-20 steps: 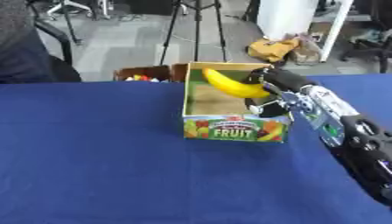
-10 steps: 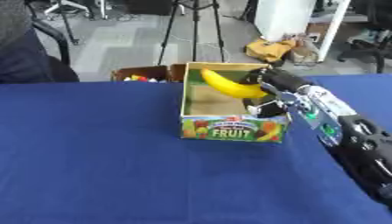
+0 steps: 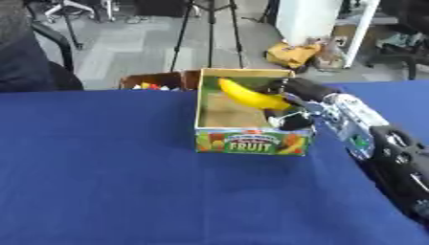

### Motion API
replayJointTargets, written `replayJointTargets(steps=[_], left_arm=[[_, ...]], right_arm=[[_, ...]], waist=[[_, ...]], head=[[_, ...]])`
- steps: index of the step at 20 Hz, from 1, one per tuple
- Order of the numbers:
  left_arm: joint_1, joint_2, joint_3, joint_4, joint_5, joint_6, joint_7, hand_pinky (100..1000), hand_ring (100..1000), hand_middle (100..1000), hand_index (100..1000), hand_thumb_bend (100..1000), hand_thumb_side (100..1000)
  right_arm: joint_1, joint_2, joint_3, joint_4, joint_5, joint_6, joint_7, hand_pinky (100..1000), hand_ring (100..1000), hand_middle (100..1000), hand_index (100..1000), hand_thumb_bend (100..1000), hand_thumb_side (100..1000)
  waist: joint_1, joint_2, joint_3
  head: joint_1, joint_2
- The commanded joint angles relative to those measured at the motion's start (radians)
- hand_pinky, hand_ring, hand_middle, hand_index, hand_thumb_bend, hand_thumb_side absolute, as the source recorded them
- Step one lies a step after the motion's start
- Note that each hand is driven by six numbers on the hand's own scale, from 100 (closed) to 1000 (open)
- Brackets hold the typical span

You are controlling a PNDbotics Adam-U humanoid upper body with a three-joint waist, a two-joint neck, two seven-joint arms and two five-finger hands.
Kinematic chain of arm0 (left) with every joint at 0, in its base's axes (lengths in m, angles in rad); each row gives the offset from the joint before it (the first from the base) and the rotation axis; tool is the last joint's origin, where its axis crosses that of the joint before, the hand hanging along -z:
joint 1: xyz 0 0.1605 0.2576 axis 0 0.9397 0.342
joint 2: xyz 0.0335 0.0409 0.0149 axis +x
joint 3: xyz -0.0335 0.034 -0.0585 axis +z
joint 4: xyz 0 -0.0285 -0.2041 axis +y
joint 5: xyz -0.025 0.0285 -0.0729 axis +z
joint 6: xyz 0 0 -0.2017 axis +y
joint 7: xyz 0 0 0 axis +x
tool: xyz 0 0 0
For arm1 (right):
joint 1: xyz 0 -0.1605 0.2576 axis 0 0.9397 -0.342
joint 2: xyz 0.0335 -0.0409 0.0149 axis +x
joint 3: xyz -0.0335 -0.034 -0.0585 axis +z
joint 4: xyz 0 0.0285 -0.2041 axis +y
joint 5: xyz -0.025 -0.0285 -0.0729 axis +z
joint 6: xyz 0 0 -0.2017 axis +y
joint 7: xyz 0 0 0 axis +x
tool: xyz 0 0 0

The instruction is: Pick up objects on the table and place them in the box.

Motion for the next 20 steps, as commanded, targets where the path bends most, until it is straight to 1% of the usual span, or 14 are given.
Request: replayJointTargets(steps=[1, 14, 16, 17, 20], left_arm=[[-0.013, 0.017, 0.005, -0.015, 0.002, -0.002, -0.002, 448, 533, 767, 669, 687, 815], [-0.013, 0.017, 0.004, -0.015, 0.002, -0.001, -0.005, 449, 532, 767, 668, 691, 815], [-0.012, 0.017, 0.004, -0.015, 0.002, -0.001, -0.006, 449, 532, 767, 668, 691, 815], [-0.012, 0.017, 0.004, -0.015, 0.002, 0.000, -0.006, 450, 532, 768, 668, 691, 815], [-0.012, 0.016, 0.004, -0.013, 0.001, 0.000, -0.007, 450, 532, 768, 668, 692, 815]], right_arm=[[0.028, 0.003, 0.035, 0.030, 0.006, -0.010, 0.038, 712, 966, 828, 961, 100, 351], [0.033, 0.001, 0.032, 0.026, 0.001, -0.012, 0.045, 710, 968, 829, 964, 100, 340], [0.034, 0.000, 0.031, 0.022, -0.002, -0.012, 0.042, 706, 967, 825, 954, 100, 323], [0.034, -0.001, 0.031, 0.018, -0.005, -0.013, 0.038, 700, 965, 819, 945, 100, 297], [0.035, -0.002, 0.029, -0.006, -0.021, -0.017, 0.021, 690, 963, 813, 914, 100, 256]], waist=[[0.003, -0.008, 0.002], [0.005, -0.006, 0.001], [0.006, -0.007, 0.000], [0.006, -0.008, -0.001], [0.007, -0.013, -0.011]], head=[[-0.002, -0.005], [-0.006, -0.008], [-0.007, -0.008], [-0.007, -0.008], [-0.006, -0.008]])
